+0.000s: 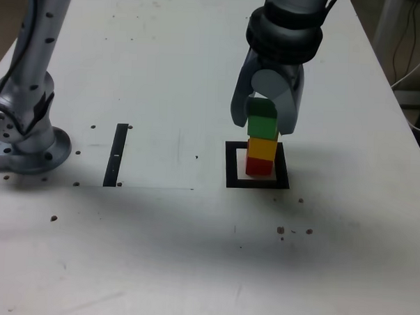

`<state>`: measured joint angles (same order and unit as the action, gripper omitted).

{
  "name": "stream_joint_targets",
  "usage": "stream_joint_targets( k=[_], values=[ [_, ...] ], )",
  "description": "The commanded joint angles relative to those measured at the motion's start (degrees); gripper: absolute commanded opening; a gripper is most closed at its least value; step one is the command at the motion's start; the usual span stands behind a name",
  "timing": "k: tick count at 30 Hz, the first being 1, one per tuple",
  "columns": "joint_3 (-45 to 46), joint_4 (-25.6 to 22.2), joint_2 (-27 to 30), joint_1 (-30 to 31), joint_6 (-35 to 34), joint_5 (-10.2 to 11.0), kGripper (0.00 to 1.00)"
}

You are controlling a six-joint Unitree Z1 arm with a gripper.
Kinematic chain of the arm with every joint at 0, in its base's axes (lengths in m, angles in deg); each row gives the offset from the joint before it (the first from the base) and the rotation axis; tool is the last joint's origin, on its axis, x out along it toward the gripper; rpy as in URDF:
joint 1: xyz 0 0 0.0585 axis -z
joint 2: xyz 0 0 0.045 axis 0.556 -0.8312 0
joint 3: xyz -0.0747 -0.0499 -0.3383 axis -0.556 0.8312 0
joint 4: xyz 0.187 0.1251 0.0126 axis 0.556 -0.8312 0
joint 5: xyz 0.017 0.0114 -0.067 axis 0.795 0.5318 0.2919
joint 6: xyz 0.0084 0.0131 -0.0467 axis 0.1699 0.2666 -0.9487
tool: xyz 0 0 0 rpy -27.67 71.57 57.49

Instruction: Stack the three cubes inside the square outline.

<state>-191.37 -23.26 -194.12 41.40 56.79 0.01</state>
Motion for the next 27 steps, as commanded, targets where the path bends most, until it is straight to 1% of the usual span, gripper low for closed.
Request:
stream_joint_targets(
  k=[1,7,9,10,11,12,13,15,17,18,27],
  values=[
    [-0.26,0.04,-0.28,0.03,0.07,0.07,0.28],
    [-0.41,0.03,-0.28,0.03,0.03,0.07,0.35],
    [-0.46,0.03,-0.28,0.03,0.00,0.07,0.39],
    [-0.47,0.03,-0.30,0.03,-0.02,0.07,0.43],
    [-0.47,0.03,-0.32,0.03,-0.04,0.07,0.48],
    [-0.46,0.01,-0.34,0.03,-0.07,0.08,0.55],
    [-0.44,-0.05,-0.32,0.03,-0.16,0.18,0.67],
    [-0.35,-0.18,-0.26,0.03,-0.38,0.38,0.84],
    [-0.20,-0.34,-0.11,0.03,-0.62,0.59,0.96],
    [-0.12,-0.40,-0.02,0.03,-0.73,0.69,0.99],
    [0.13,-0.58,0.57,0.03,-0.85,0.69,1.00]
  ],
)
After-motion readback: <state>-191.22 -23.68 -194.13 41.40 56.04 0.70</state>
